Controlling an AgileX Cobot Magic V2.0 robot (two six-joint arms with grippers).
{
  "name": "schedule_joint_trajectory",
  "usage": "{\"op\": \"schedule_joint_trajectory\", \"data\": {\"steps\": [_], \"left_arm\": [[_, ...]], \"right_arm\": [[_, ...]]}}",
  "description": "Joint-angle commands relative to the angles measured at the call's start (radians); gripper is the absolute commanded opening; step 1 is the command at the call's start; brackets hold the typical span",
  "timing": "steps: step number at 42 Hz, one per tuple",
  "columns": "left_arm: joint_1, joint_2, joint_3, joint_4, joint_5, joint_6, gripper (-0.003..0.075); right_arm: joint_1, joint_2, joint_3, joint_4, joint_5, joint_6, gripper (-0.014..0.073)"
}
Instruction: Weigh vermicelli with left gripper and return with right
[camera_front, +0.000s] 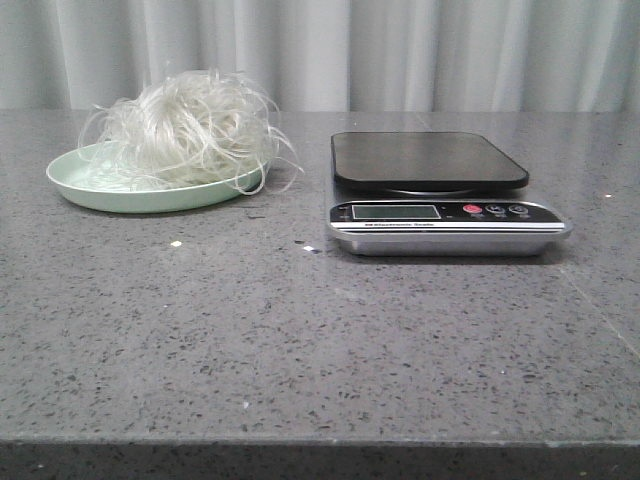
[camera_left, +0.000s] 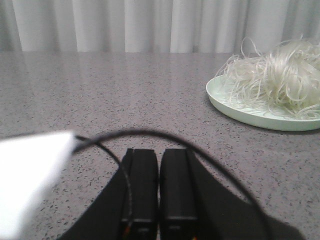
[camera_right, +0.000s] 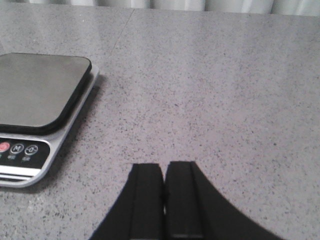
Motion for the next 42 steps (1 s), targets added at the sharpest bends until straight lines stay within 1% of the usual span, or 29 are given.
{"op": "schedule_joint_trajectory", "data": {"steps": [1,5,8,11,16,27,32,42], "left_arm": [[0.002,-0.022,0.008,-0.008,-0.075,-0.001,0.0137],[0.002,-0.022,0.008,-0.008,-0.075,-0.001,0.0137],[0.002,-0.022,0.008,-0.008,-0.075,-0.001,0.0137],[0.002,-0.022,0.008,-0.008,-0.075,-0.001,0.0137],[0.002,-0.022,0.008,-0.008,-0.075,-0.001,0.0137],[0.002,-0.022,0.008,-0.008,-0.075,-0.001,0.0137],[0.002,-0.02,0.008,-0.008,-0.073,-0.001,0.0137],[0.002,-0.02,0.008,-0.008,-0.075,-0.001,0.0137]], "right_arm": [[0.0,0.0,-0.023,-0.083,-0.043,0.086,0.0151],[0.002,-0.011,-0.007,-0.219,-0.051,0.255,0.0151],[0.014,-0.038,0.018,-0.299,-0.076,0.357,0.0151],[0.035,-0.084,0.057,-0.343,-0.121,0.407,0.0151],[0.063,-0.198,0.144,-0.346,-0.195,0.409,0.0151],[0.065,-0.492,0.315,-0.344,-0.229,0.409,0.0151],[0.063,-0.467,0.317,-0.351,-0.203,0.409,0.0151],[0.063,-0.483,0.317,-0.35,-0.243,0.409,0.0151]]}}
